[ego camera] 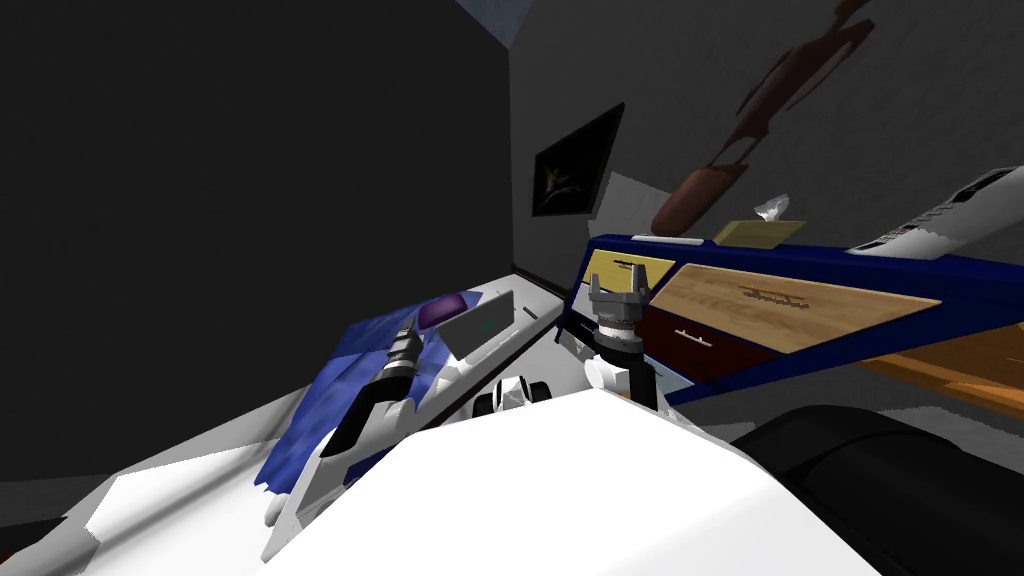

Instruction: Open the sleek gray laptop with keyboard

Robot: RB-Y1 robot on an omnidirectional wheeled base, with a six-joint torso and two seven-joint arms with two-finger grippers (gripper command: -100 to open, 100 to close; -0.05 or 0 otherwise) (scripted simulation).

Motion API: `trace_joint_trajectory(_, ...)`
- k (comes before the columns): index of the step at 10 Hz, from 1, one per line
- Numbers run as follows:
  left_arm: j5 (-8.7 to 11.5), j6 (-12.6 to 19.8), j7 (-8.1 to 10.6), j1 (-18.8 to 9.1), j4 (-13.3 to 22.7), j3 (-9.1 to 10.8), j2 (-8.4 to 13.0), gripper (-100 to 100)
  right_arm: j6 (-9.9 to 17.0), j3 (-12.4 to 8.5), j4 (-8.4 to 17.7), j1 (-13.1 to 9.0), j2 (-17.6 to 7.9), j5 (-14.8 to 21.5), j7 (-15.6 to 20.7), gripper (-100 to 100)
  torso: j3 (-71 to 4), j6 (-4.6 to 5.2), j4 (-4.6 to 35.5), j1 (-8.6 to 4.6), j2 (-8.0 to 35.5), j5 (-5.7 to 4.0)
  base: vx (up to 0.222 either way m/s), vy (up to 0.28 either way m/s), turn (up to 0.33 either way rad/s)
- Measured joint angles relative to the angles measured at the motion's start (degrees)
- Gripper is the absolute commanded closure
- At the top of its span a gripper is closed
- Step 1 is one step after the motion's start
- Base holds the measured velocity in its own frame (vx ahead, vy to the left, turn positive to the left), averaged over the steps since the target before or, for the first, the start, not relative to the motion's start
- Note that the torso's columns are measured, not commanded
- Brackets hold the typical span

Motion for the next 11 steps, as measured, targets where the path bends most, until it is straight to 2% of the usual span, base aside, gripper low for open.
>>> trace_joint_trajectory(8, 0.86, 12.26, -0.82, 0.04, 0.01, 3.07, 0.49, -100, 0.00, 0.00, 0.00, 0.00, 0.00, 0.00, 0.00, 0, 0.02, 0.00, 0.01, 0.01, 0.03, 0.00, 0.054, -0.107, 0.063)
trace_joint_trajectory(11, 1.10, 15.73, -1.03, -0.28, 0.31, 4.00, 0.54, -100, 0.00, 0.00, 0.00, 0.00, 0.00, 0.00, 0.00, 0, -0.04, 0.00, -0.02, -0.01, -0.05, 0.00, 0.044, -0.072, 0.040)
